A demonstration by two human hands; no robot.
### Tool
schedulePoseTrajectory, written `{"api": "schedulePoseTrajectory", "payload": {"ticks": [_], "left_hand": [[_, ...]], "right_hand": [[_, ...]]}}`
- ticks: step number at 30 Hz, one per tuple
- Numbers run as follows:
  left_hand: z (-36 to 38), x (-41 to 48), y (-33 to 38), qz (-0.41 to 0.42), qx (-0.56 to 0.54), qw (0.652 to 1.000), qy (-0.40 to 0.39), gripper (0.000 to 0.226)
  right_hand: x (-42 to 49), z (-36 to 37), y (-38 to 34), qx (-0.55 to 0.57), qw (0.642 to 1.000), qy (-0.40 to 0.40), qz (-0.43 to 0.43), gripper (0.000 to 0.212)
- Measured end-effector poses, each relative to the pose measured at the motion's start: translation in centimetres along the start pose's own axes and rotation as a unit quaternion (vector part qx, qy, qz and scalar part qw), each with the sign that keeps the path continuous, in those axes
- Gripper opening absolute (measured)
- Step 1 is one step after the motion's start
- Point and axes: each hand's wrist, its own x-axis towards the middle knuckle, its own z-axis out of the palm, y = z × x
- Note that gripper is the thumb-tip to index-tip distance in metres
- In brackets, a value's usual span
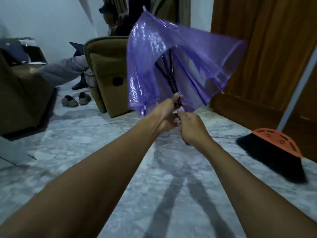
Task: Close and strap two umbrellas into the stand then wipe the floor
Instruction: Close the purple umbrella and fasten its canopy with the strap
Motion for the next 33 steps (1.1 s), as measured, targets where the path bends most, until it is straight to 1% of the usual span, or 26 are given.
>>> {"api": "schedulePoseTrajectory", "payload": {"ticks": [4, 7, 11, 14, 17, 21, 23, 25, 26, 28, 30, 31, 32, 33], "left_hand": [[1.1, 0.0, -0.9, -0.017, 0.006, 1.0, 0.013, 0.031], [2.0, 0.2, -1.3, -0.013, -0.004, 1.0, 0.027, 0.03], [2.6, 0.1, -1.7, -0.02, -0.041, 0.999, 0.005, 0.03], [2.7, 0.1, -1.9, -0.025, -0.059, 0.998, -0.019, 0.031], [3.0, -0.2, -1.6, -0.02, -0.069, 0.997, -0.025, 0.032], [3.1, -0.3, -1.7, -0.028, -0.084, 0.996, -0.027, 0.035], [3.3, -0.2, -1.7, -0.027, -0.086, 0.995, -0.032, 0.03], [3.5, -0.1, -1.8, -0.036, -0.05, 0.998, -0.032, 0.027], [3.6, -0.2, -1.9, -0.048, -0.012, 0.998, -0.042, 0.03], [3.3, -0.4, -2.0, -0.075, 0.101, 0.988, -0.085, 0.039], [2.4, -0.7, -1.6, -0.093, 0.243, 0.959, -0.11, 0.044], [1.9, -0.8, -1.1, -0.089, 0.29, 0.948, -0.098, 0.044], [1.3, -0.7, -0.5, -0.069, 0.309, 0.947, -0.06, 0.044], [0.6, -0.4, 0.0, -0.031, 0.302, 0.953, 0.002, 0.046]], "right_hand": [[-0.4, -0.5, 0.7, 0.025, 0.999, 0.015, 0.018, 0.043], [-0.4, -1.3, 0.5, 0.04, 0.998, 0.015, 0.036, 0.044], [-0.5, -1.8, 0.2, 0.057, 0.997, 0.013, 0.051, 0.046], [-0.5, -1.7, -0.2, 0.105, 0.992, 0.006, 0.076, 0.045], [-0.3, -1.8, -0.5, 0.146, 0.985, 0.001, 0.091, 0.043], [-0.3, -1.9, -0.2, 0.141, 0.986, 0.018, 0.088, 0.043], [-0.3, -1.9, 0.2, 0.121, 0.989, 0.035, 0.079, 0.045], [-0.3, -2.2, 0.4, 0.097, 0.992, 0.049, 0.071, 0.044], [-0.2, -2.6, 0.4, 0.086, 0.992, 0.057, 0.069, 0.042], [-0.2, -3.6, 0.5, 0.066, 0.992, 0.077, 0.072, 0.043], [-0.1, -4.9, 1.0, 0.021, 0.993, 0.096, 0.067, 0.046], [-0.1, -5.6, 1.5, -0.011, 0.993, 0.105, 0.062, 0.049], [0.0, -6.3, 1.9, -0.038, 0.991, 0.111, 0.061, 0.053], [-0.1, -7.0, 2.3, -0.058, 0.99, 0.113, 0.062, 0.055]]}}
